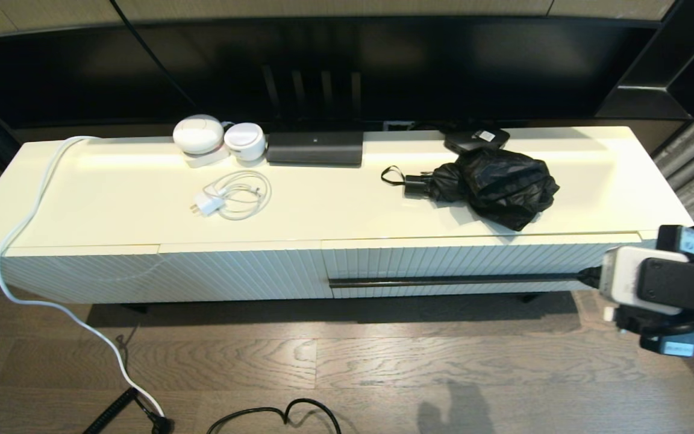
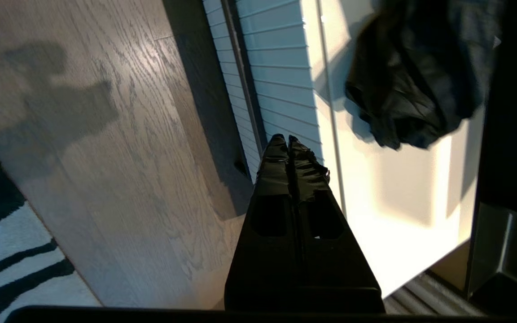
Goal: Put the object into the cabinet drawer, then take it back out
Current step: Open the drawer
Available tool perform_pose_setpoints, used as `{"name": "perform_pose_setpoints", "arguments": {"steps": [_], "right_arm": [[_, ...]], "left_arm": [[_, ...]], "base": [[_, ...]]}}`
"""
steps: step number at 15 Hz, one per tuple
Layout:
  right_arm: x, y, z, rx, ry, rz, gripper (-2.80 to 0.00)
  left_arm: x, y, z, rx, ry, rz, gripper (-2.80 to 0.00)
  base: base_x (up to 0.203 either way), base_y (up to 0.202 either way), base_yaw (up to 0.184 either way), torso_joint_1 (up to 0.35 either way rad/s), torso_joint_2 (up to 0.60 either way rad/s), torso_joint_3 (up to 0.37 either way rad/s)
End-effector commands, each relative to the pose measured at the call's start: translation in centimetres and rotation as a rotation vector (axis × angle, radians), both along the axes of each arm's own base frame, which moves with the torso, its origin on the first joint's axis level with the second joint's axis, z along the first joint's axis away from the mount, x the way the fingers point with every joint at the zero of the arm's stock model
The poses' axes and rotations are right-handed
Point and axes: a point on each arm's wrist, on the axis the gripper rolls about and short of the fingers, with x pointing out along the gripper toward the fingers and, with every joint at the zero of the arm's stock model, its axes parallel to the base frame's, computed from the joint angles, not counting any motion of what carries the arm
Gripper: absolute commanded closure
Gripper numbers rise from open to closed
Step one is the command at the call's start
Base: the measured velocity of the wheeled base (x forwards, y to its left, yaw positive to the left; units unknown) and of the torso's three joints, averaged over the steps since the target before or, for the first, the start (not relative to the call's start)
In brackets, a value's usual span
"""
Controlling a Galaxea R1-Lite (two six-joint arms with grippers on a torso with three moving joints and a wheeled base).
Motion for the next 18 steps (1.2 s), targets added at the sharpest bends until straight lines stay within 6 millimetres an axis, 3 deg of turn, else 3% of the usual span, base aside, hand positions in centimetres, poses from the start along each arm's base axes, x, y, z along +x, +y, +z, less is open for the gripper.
{"name": "perform_pose_setpoints", "arguments": {"steps": [1,4,6,10,15,18], "right_arm": [[2.3,1.3,-3.3,-0.057,0.046,0.024,0.00],[4.1,2.3,-6.7,-0.133,0.076,0.066,0.00],[4.7,2.5,-7.6,-0.159,0.087,0.098,0.00],[6.9,3.2,-11.6,-0.217,0.189,0.177,0.00],[9.0,4.1,-15.4,-0.194,0.149,0.179,0.00],[9.7,3.8,-16.5,-0.192,0.144,0.161,0.00]], "left_arm": [[0.0,0.0,0.0,-0.001,0.000,0.001,0.00],[0.0,0.0,0.0,-0.001,0.001,0.000,0.00],[0.0,0.0,0.0,-0.001,0.001,0.001,0.00],[0.0,0.0,0.0,-0.001,0.000,0.001,0.00],[0.0,0.0,0.0,-0.001,0.000,0.000,0.00],[0.0,0.0,0.0,-0.001,0.000,0.000,0.00]], "base": [[0.000,0.000,0.000,0.000,0.00,0.000],[0.000,0.000,0.000,0.000,0.00,0.000],[0.000,0.000,0.000,0.000,0.00,0.000],[0.000,0.000,0.000,0.000,0.00,0.000],[0.000,0.000,0.000,0.000,0.00,0.000],[0.000,0.000,0.000,0.000,0.00,0.000]]}}
